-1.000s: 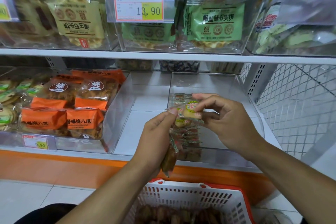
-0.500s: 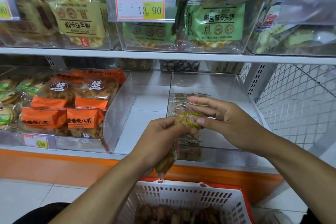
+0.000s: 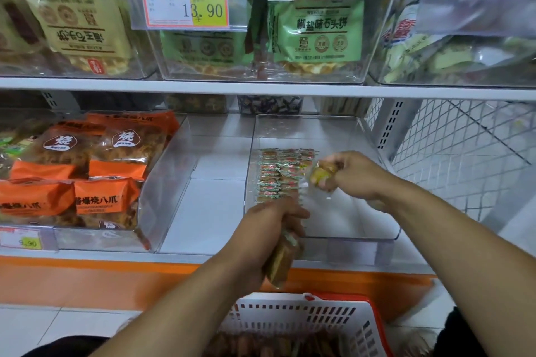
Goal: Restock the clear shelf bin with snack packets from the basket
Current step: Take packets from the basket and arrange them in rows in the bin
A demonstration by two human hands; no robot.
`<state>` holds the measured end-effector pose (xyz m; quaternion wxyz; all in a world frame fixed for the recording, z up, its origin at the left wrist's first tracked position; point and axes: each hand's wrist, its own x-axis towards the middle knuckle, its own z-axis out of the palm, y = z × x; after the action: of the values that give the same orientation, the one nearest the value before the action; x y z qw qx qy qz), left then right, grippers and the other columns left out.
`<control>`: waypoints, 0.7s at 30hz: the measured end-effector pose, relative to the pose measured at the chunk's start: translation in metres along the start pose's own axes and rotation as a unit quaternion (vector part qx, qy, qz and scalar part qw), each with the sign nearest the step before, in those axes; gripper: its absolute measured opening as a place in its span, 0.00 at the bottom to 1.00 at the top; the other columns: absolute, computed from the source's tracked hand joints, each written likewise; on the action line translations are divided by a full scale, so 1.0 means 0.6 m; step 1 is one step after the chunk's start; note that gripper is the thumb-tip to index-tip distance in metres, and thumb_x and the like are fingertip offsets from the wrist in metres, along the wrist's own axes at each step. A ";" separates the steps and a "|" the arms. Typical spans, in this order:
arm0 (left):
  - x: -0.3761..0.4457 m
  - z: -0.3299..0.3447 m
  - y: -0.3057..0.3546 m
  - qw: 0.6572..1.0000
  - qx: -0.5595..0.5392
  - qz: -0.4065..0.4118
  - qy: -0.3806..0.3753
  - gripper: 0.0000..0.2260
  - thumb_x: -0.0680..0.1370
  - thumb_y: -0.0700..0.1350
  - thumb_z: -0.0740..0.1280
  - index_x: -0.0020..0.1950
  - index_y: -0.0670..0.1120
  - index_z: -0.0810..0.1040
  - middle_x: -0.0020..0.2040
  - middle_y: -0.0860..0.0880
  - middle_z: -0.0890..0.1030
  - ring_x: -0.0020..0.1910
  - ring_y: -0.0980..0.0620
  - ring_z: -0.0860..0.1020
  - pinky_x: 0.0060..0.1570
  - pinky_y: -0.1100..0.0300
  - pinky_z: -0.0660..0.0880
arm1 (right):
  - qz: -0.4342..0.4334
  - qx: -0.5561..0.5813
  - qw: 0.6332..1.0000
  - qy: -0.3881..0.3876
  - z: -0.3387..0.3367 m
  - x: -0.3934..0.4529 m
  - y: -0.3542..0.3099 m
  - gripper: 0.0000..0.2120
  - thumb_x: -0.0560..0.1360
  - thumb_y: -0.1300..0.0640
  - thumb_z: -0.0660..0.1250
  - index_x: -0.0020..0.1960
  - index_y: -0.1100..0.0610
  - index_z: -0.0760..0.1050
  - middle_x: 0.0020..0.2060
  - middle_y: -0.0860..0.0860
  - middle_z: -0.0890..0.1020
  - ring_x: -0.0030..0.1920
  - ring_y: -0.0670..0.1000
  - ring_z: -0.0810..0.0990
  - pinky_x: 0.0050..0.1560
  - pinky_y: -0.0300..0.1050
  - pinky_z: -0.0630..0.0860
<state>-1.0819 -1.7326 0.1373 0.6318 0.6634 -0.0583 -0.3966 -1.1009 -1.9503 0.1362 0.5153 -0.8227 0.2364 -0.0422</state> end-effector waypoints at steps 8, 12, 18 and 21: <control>0.025 0.018 0.014 0.941 -0.299 -0.136 -0.081 0.17 0.81 0.54 0.65 0.53 0.40 0.82 0.43 0.43 0.80 0.34 0.49 0.76 0.27 0.61 0.77 | 0.145 0.099 0.976 0.126 0.043 0.131 0.060 0.24 0.74 0.73 0.69 0.69 0.65 0.71 0.60 0.60 0.78 0.59 0.58 0.79 0.54 0.45 0.76; 0.040 0.015 0.019 0.946 -0.305 -0.081 -0.075 0.13 0.80 0.44 0.61 0.56 0.39 0.81 0.48 0.40 0.77 0.37 0.48 0.76 0.33 0.58 0.76 | 0.160 0.180 0.959 0.147 0.055 0.170 0.070 0.21 0.76 0.71 0.70 0.68 0.67 0.72 0.60 0.62 0.80 0.52 0.61 0.84 0.61 0.54 0.79; 0.051 0.007 0.017 0.965 -0.262 -0.020 -0.017 0.19 0.78 0.41 0.57 0.58 0.37 0.83 0.47 0.40 0.80 0.38 0.47 0.78 0.39 0.55 0.74 | 0.156 0.008 0.972 0.175 0.061 0.173 0.086 0.27 0.77 0.59 0.73 0.71 0.67 0.70 0.69 0.61 0.75 0.66 0.62 0.75 0.61 0.49 0.73; 0.049 0.010 0.018 0.971 -0.237 -0.016 -0.019 0.13 0.78 0.39 0.63 0.58 0.40 0.84 0.45 0.43 0.83 0.38 0.48 0.81 0.38 0.56 0.77 | 0.149 -0.030 0.979 0.137 0.058 0.172 0.087 0.37 0.73 0.62 0.76 0.77 0.64 0.62 0.74 0.59 0.70 0.72 0.61 0.71 0.70 0.50 0.71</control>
<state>-1.0611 -1.7563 0.1340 0.7633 0.4881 0.0363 -0.4217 -1.0166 -1.9846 0.0568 0.4538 -0.7797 0.4257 -0.0706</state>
